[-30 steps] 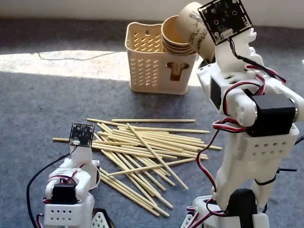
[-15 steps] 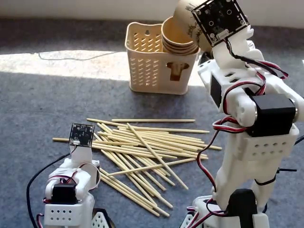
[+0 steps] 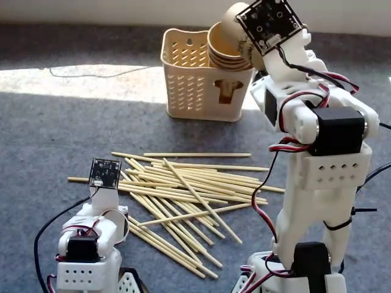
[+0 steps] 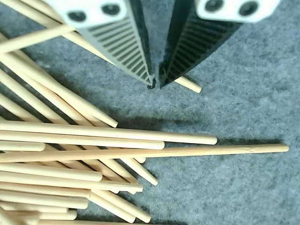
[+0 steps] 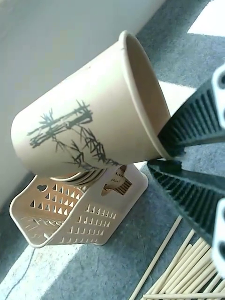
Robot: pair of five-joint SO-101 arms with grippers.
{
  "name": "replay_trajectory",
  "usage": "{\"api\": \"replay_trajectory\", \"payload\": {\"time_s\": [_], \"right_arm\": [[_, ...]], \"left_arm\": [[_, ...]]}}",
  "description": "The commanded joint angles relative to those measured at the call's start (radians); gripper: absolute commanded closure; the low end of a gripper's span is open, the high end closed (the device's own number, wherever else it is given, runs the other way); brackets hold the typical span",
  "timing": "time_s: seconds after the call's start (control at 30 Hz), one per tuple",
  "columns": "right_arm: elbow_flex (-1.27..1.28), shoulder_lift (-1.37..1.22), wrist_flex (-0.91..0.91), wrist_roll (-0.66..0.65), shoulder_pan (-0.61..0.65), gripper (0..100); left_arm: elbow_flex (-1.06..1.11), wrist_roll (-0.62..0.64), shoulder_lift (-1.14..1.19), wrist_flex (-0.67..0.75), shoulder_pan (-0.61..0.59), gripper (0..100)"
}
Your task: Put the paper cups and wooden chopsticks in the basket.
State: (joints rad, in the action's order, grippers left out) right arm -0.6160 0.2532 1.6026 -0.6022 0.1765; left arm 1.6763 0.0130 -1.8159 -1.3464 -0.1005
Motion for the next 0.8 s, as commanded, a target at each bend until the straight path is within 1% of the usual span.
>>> {"api": "replay_trajectory", "payload": {"time_s": [0.0, 0.77], "right_arm": [[0.004, 0.024, -0.035, -0.008, -0.004, 99.2], [0.012, 0.025, -0.027, -0.009, -0.004, 99.2]], "left_arm": [[0.019, -0.002, 0.001, -0.006, 0.016, 96], [0.019, -0.002, 0.001, -0.006, 0.016, 96]]}}
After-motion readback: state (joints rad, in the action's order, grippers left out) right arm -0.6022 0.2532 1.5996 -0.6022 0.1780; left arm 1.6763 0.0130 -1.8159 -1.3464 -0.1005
